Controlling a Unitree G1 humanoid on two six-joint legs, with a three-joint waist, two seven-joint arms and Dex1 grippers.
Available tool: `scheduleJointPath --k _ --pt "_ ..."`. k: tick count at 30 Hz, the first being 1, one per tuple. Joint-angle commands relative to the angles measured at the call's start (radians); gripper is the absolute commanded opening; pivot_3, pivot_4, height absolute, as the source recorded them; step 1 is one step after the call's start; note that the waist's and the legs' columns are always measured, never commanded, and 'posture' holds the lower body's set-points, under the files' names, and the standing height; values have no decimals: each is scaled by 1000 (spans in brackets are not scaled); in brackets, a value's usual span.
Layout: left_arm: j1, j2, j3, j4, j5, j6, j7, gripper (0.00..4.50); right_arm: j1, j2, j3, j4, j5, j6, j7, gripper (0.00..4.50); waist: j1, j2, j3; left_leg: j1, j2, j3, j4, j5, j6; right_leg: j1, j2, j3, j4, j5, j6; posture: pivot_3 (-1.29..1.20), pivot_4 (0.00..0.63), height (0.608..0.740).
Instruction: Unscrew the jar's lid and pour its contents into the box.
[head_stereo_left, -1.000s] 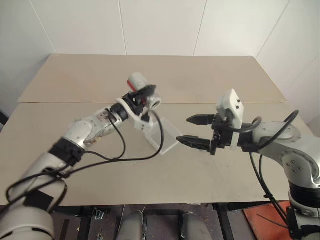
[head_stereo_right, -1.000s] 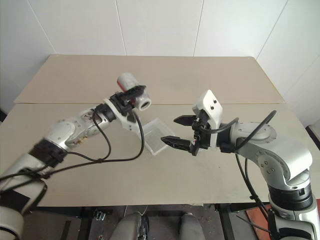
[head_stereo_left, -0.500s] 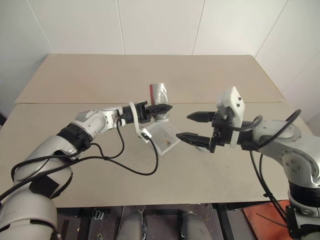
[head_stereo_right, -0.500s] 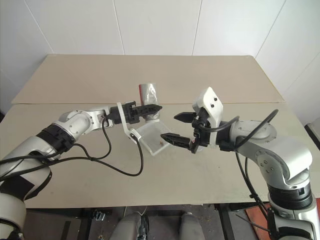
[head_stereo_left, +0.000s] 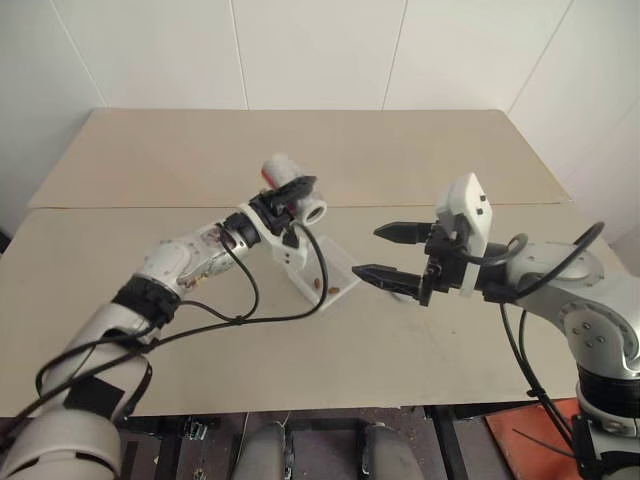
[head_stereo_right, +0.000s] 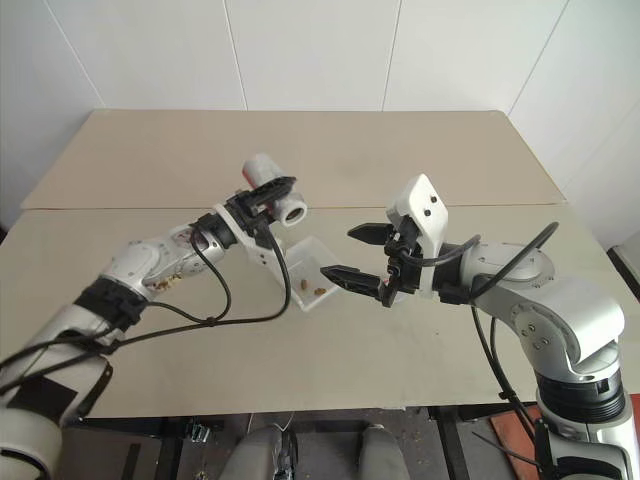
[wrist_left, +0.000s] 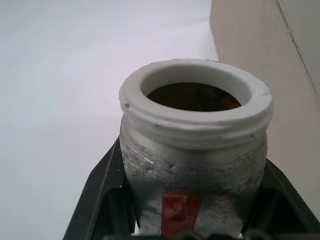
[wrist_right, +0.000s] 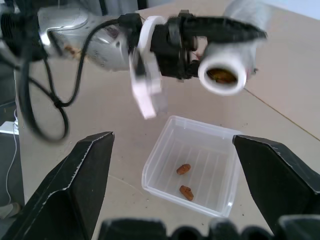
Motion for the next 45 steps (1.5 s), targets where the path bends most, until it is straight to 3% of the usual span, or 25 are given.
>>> scheduleJointPath --k 1,6,10,14,22,29,32,39,42,45 --pt "39 -76 211 -154 -392 290 -274 2043 -4 3 -25 -13 -5 -48 6 4454 1 0 0 0 0 0 0 0 0 0 0 0 0 0 0 0 150 740" --pt "86 -174 437 -270 -725 687 -421 2043 -2 9 -17 -3 -13 -57 3 4454 -4 0 0 2 -1 -5 1 0 1 2 1 1 1 0 0 0 150 740" --pt "119 -215 538 -284 -865 863 -460 2043 1 19 -25 0 -10 -52 -7 4454 -8 0 0 3 -1 -7 1 0 1 2 1 1 1 0 0 0 150 740" --pt "159 -264 581 -249 -905 863 -456 2043 8 36 -21 3 -15 -59 -13 4454 -6 0 0 3 -2 -8 1 0 1 3 1 1 1 0 0 0 150 740" --pt "310 -330 528 -260 -831 608 -465 2043 33 50 -11 11 -46 -103 -8 4454 1 0 0 3 -2 -8 1 0 1 4 1 1 -1 0 0 0 150 740" --pt "380 -334 519 -269 -797 558 -452 4303 36 45 -3 12 -59 -118 11 4500 1 0 0 6 -2 -8 0 -1 1 6 1 1 -4 0 0 0 150 740" --pt "426 -321 523 -335 -805 580 -459 4478 45 37 -3 11 -63 -121 22 4500 1 0 0 7 -2 -8 0 -1 1 7 1 1 -4 0 0 0 150 740" --pt "648 -125 547 -693 -908 759 -624 4478 118 -19 -24 30 -102 -177 89 4500 -5 1 0 9 0 -9 -1 -1 2 9 1 2 -4 0 -1 0 150 740" --pt "800 94 688 -774 -1006 696 -889 4478 199 -62 -52 59 -151 -269 160 4500 -8 1 -1 10 1 -9 -2 -1 1 9 1 1 -5 0 -1 0 150 740" --pt "876 171 794 -769 -1093 612 -1027 4478 248 -100 -84 116 -179 -338 226 4500 -9 2 -1 13 1 -7 -3 -1 1 9 0 2 -5 -2 -3 0 150 740"
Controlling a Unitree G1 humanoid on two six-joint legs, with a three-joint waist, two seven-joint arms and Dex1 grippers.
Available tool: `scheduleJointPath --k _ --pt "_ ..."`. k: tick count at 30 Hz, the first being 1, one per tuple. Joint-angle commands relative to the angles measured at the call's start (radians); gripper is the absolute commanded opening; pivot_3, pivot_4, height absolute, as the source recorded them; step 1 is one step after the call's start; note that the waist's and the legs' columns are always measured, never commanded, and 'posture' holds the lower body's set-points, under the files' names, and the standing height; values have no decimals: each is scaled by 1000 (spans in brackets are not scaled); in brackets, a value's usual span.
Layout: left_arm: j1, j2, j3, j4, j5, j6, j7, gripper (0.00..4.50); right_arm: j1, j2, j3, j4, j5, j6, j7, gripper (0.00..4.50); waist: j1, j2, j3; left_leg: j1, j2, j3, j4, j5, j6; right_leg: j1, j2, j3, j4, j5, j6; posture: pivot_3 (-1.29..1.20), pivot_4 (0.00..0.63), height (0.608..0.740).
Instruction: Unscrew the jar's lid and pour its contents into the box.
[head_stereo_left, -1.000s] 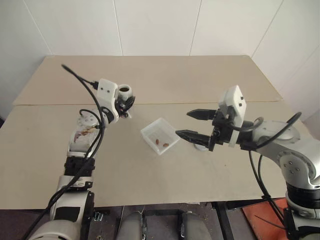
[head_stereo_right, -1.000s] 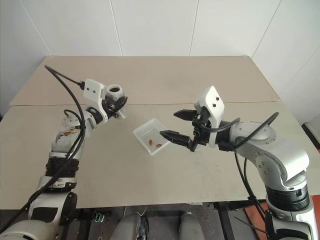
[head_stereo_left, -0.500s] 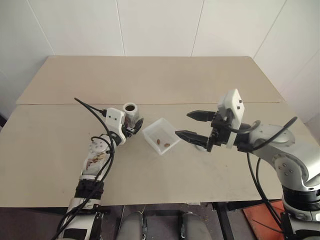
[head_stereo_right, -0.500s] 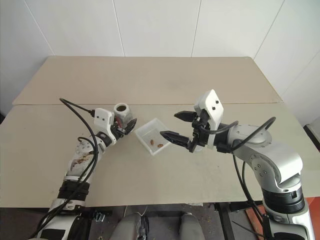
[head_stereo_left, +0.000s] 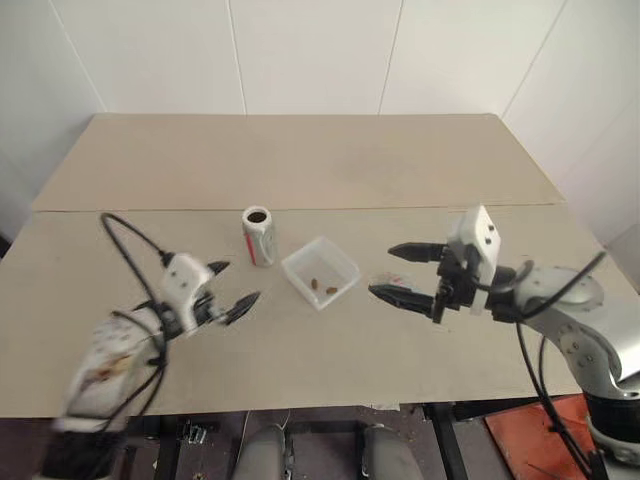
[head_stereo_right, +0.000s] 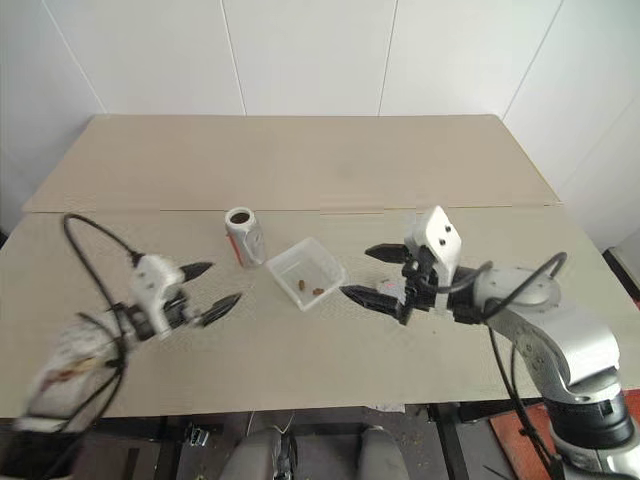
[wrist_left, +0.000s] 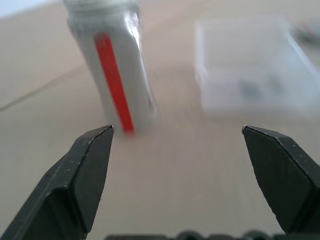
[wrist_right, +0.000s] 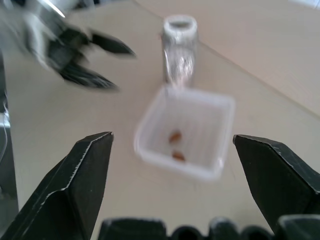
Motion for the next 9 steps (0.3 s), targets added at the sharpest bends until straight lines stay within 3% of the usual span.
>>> scheduleJointPath --k 1,9 --pt "34 27 136 -33 -111 -102 -141 4478 35 -45 -72 52 -39 -111 81 4500 5 2 -1 1 0 0 0 0 0 1 -1 0 0 0 -1 0 150 740" --pt "20 11 118 -20 -161 -90 -191 4478 88 -73 -117 94 -59 -145 108 4500 11 2 -1 6 0 1 0 0 0 6 0 1 0 -1 -1 0 150 740"
